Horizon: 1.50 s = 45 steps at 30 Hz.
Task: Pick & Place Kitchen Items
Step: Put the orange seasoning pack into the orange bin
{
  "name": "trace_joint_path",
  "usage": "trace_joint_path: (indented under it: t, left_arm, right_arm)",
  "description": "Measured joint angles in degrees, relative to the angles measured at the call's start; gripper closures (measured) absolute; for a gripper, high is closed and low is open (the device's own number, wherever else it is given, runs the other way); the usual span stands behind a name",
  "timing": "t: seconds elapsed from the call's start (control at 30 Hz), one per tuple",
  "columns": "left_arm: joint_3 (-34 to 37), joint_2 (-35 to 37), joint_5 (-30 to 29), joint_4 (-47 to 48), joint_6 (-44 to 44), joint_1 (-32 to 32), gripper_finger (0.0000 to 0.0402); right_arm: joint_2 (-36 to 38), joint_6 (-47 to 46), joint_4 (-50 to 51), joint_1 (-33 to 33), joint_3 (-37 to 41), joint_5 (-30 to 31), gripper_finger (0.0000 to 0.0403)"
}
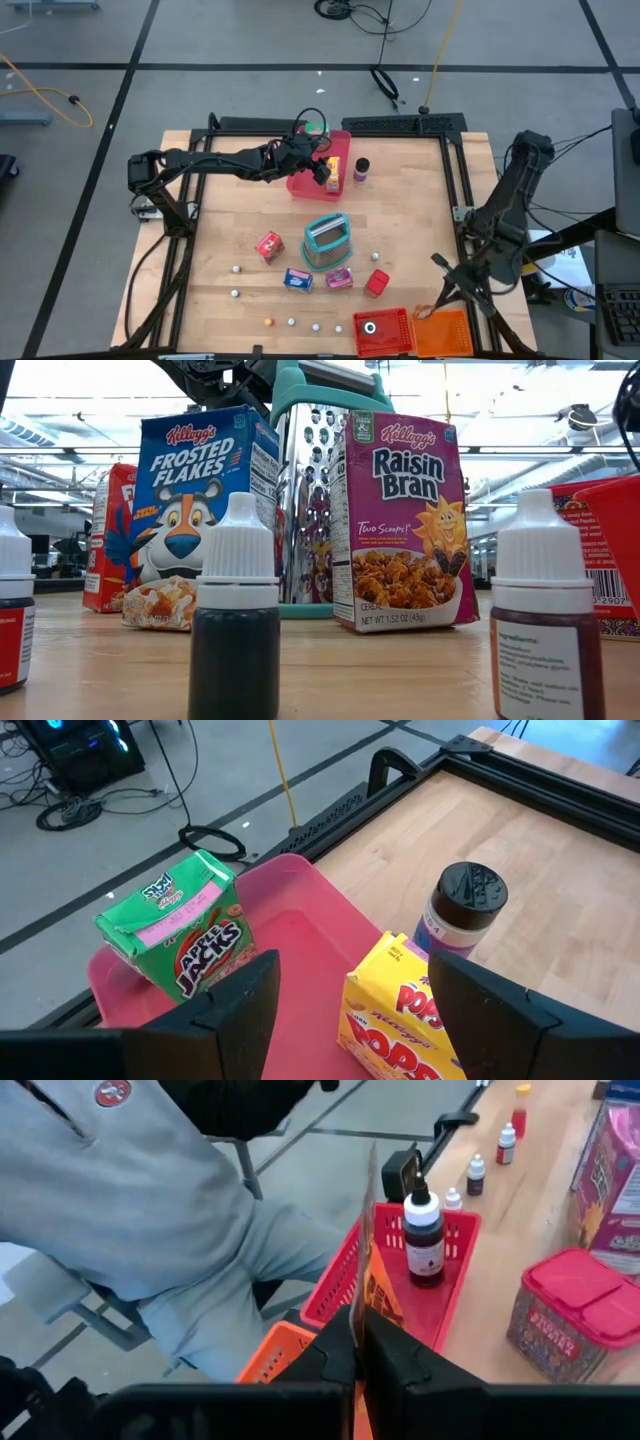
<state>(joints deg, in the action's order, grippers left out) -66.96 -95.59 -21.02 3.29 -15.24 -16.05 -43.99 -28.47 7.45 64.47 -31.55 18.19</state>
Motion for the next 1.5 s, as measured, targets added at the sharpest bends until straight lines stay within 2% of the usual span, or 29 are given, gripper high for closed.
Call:
trace_joint_path:
  t: [0.3, 0.53, 1.5]
  left_arm:
    - [0.0, 0.0, 0.0, 0.0, -0.3, 0.0, 0.0144]
    - [0.0, 0.0, 0.0, 0.0, -0.3, 0.0, 0.0144]
    - [0.0, 0.0, 0.0, 0.0, -0.2, 0.0, 0.0144]
  right_arm:
    - [-5.7, -3.6, -5.2, 6.9, 0.0, 7.2, 0.0403]
    - [-9.1, -7.0, -5.7, 8.4, 0.0, 10.2, 0.0403]
    - [-14.8, -16.1, -5.6, 11.0, 0.0, 12.0, 0.0403]
